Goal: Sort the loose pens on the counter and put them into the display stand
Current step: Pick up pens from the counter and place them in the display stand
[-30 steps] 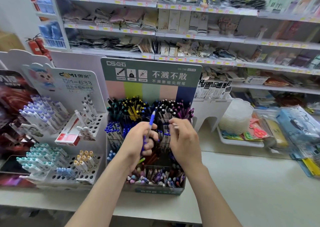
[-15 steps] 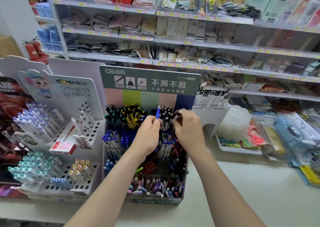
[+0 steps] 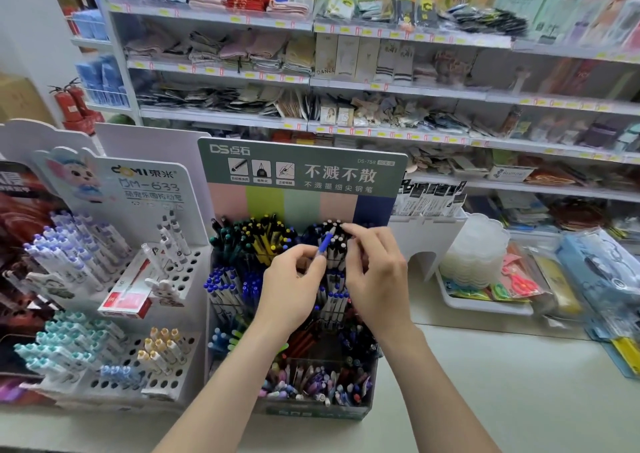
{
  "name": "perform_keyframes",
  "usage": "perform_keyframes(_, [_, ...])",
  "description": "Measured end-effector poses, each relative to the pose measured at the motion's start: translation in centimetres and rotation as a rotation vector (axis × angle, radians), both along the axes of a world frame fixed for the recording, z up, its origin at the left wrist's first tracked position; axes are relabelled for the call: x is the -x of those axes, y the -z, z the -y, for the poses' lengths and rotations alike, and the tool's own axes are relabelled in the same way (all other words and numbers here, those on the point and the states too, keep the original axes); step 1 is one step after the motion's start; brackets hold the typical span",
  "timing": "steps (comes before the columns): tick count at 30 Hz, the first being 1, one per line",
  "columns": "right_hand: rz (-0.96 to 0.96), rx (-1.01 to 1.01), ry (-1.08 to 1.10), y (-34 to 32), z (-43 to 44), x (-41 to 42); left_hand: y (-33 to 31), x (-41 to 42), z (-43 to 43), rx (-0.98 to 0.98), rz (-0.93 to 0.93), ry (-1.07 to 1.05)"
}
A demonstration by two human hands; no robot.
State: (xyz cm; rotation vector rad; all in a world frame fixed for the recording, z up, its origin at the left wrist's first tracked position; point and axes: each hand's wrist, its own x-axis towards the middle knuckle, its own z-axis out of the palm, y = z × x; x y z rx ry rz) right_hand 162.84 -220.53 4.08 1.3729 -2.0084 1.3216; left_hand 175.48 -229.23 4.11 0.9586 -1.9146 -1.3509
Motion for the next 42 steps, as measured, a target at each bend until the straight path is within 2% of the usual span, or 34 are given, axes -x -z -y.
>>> perform_keyframes(4, [-0.059, -0.092, -0.113, 2.0, -0.3, -1.8, 0.2, -0.9, -0.1, -0.065, 0.028, 0.04])
perform_keyframes(10, [-0.082, -0.137, 0.013, 2.9, 0.0, -2.6, -0.4, -2.5, 0.2, -0.25, -0.132, -0.03])
perform_keyframes(13, [0.116, -0.038, 0.016, 1.9, 0.1, -2.8, 0.3, -3.8, 1.1, -0.245, -0.148, -0.185])
perform_keyframes(16, [0.393, -0.015, -0.108, 0.9, 0.3, -3.5, 1.7, -5.2, 1.7, -0.098, -0.051, -0.325])
perform_keyframes(19, [0.661, 0.017, -0.234, 0.9, 0.7, -3.8, 2.7, -6.4, 1.8, 0.045, 0.074, -0.333])
perform_keyframes(22, [0.771, 0.019, -0.235, 1.0, 1.1, -3.8, 3.7, -7.1, 2.3, 0.146, 0.181, -0.272])
perform_keyframes(26, [0.676, -0.082, -0.149, 1.2, 1.8, -4.0, 4.3, -7.6, 3.0, 0.202, 0.263, -0.19])
perform_keyframes(30, [0.649, -0.133, -0.235, 1.3, 2.2, -5.5, 4.9, -8.2, 4.1, 0.317, 0.321, -0.143])
perform_keyframes(35, [0.409, -0.31, -0.326, 2.3, 3.1, -7.6, 5.4, -8.7, 4.2, 0.52, 0.492, -0.153])
perform_keyframes(38, [0.162, -0.474, -0.274, 3.2, 4.3, -7.8, 5.4, -9.1, 4.4, 0.585, 0.519, -0.142])
perform_keyframes(40, [0.112, -0.457, -0.217, 3.2, 4.8, -7.7, 5.3, -9.2, 5.0, 0.613, 0.523, -0.139])
perform_keyframes(42, [0.168, -0.379, -0.235, 3.0, 5.0, -7.4, 5.2, -9.2, 5.4, 0.632, 0.536, -0.136])
